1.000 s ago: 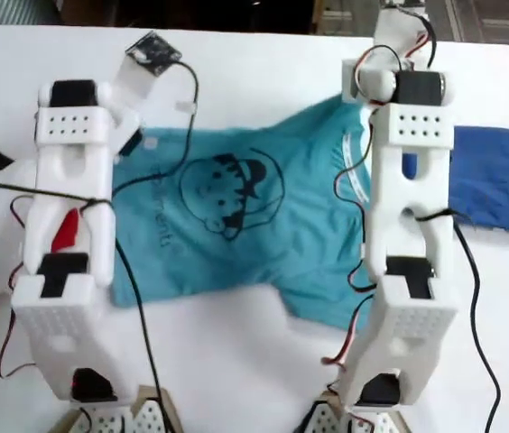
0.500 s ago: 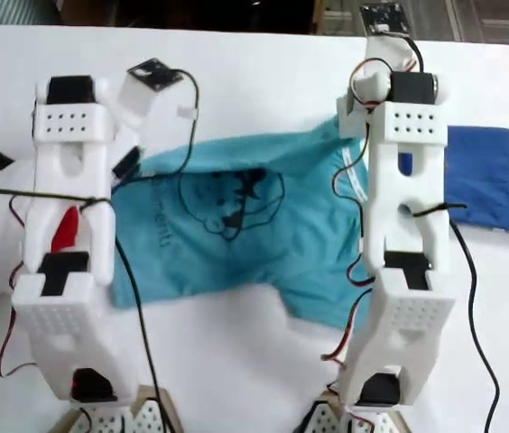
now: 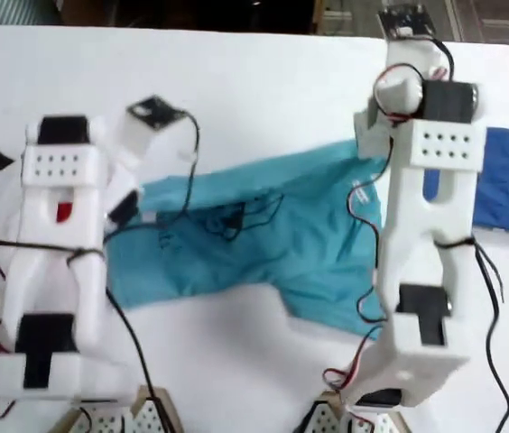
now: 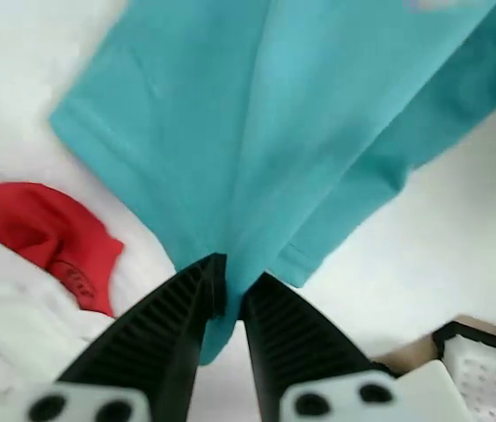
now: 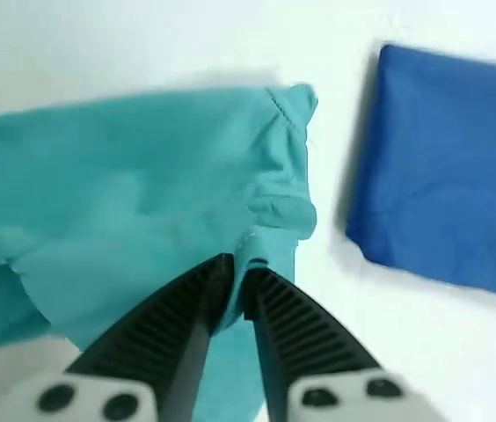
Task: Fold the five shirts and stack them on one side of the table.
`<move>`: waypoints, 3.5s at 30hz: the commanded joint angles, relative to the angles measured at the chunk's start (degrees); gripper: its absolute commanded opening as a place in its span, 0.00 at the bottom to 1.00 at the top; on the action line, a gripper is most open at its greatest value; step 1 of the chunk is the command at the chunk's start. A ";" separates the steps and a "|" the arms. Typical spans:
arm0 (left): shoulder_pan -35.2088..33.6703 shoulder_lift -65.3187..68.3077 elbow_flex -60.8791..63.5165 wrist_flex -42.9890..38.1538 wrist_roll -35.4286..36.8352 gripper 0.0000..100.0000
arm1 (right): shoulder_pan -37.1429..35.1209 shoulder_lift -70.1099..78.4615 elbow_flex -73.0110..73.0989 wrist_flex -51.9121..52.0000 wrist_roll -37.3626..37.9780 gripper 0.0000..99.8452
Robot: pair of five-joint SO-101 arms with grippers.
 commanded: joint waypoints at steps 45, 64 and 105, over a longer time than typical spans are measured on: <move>-0.79 -16.53 48.48 -26.99 -2.46 0.16 | 8.31 -37.76 73.76 -29.32 14.86 0.21; -0.44 -9.14 7.52 -6.07 0.44 0.02 | 2.33 -29.67 54.68 -37.67 3.78 0.02; -6.68 66.81 -77.58 5.98 20.66 0.02 | 0.31 19.12 16.26 -39.08 3.34 0.02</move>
